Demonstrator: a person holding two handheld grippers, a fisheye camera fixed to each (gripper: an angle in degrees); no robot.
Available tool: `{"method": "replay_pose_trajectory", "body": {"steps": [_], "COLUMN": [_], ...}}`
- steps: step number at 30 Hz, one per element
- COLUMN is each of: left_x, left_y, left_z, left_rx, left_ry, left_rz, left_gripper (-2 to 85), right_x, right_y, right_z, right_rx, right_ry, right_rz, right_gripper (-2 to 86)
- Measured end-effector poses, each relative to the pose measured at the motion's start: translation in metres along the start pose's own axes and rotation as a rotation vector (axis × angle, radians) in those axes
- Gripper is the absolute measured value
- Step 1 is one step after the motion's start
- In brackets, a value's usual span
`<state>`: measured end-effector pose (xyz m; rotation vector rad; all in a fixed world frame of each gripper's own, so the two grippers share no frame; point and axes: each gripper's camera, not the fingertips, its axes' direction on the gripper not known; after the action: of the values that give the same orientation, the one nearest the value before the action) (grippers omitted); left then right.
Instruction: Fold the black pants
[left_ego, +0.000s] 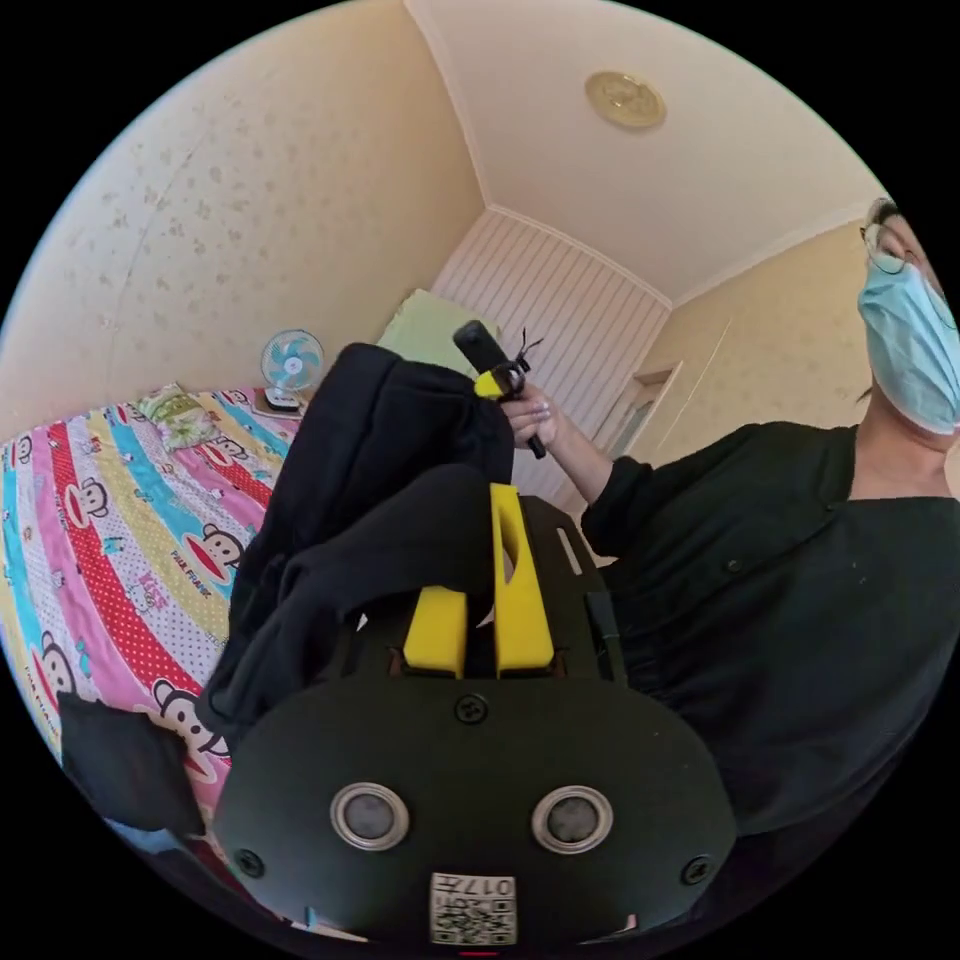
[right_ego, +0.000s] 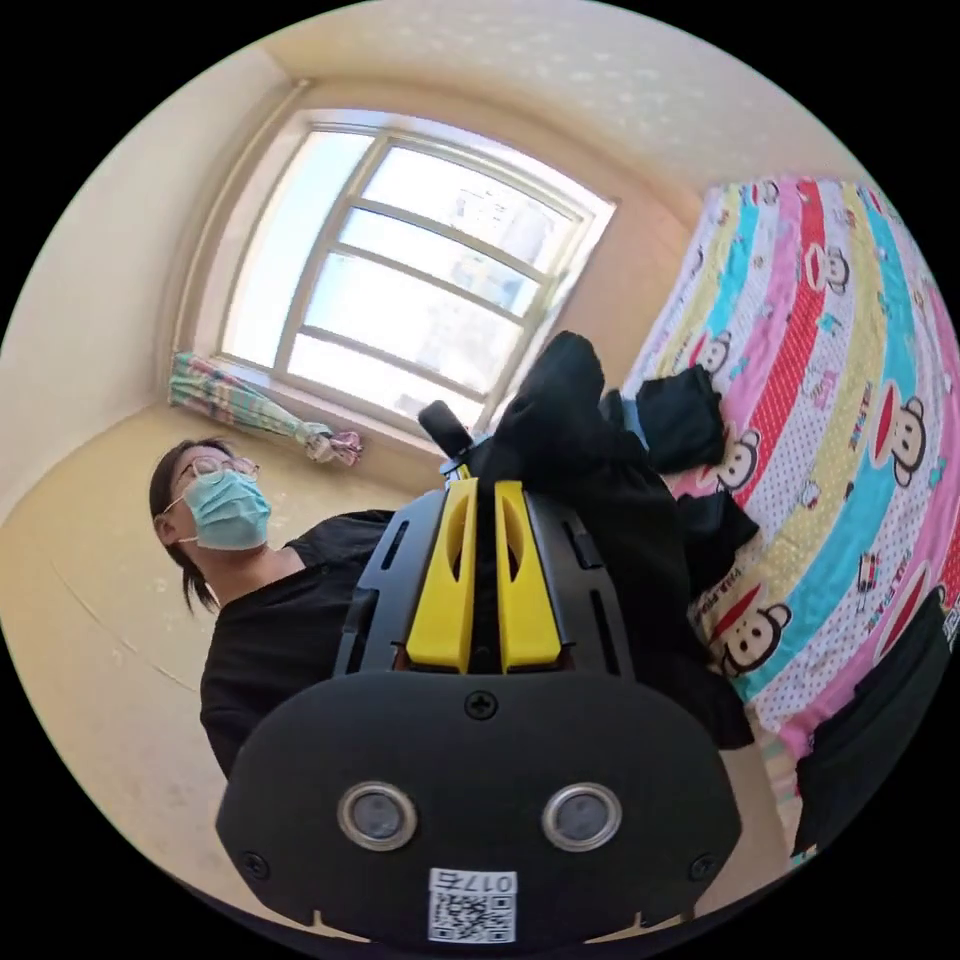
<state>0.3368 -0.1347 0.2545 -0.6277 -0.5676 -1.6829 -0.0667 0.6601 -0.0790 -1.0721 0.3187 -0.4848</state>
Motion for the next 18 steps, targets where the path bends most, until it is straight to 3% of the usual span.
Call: {"method": "replay_pose_trajectory", "body": {"steps": [3, 7, 12, 15, 18], "left_x": [0.022, 0.066, 0.131, 0.147, 0.121], "left_y": [-0.012, -0.040, -0.075, -0.089, -0.124], "left_z": [-0.069, -0.135, -0.180, -0.185, -0.184], "left_rx": [0.131, 0.182, 0.189, 0.189, 0.138], "left_ry": [-0.052, -0.214, -0.333, -0.374, -0.447], "left_rz": [0.047, 0.205, 0.451, 0.556, 0.607], "left_gripper": [3.0, 3.0, 3.0, 3.0, 3.1], "right_x": [-0.079, -0.163, -0.234, -0.281, -0.288], "right_y": [0.016, 0.038, 0.061, 0.074, 0.039], "right_z": [-0.032, -0.063, -0.079, -0.073, -0.081], "right_rx": [0.161, 0.322, 0.450, 0.544, 0.578], "right_ry": [0.156, 0.321, 0.340, 0.529, 0.656], "right_rz": [-0.242, -0.437, -0.584, -0.684, -0.602], "right_gripper": [3.0, 2.7, 2.7, 2.6, 2.8]}}
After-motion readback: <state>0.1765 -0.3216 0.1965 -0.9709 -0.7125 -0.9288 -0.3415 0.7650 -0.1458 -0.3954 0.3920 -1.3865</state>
